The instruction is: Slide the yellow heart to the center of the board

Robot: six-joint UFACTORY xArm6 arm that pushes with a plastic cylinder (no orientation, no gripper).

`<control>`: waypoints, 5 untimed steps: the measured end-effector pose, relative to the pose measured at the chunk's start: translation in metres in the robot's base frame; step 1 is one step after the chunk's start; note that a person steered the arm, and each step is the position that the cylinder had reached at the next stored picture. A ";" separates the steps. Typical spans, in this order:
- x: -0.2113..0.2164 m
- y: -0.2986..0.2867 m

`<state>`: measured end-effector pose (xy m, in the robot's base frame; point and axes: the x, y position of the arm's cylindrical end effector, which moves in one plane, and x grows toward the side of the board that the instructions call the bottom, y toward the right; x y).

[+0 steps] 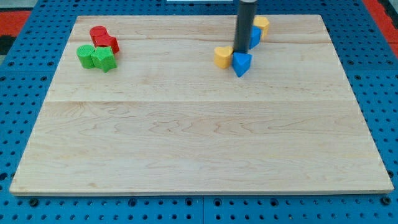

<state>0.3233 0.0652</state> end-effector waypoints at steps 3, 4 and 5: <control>-0.018 -0.048; -0.024 -0.081; 0.022 -0.093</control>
<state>0.3456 -0.0281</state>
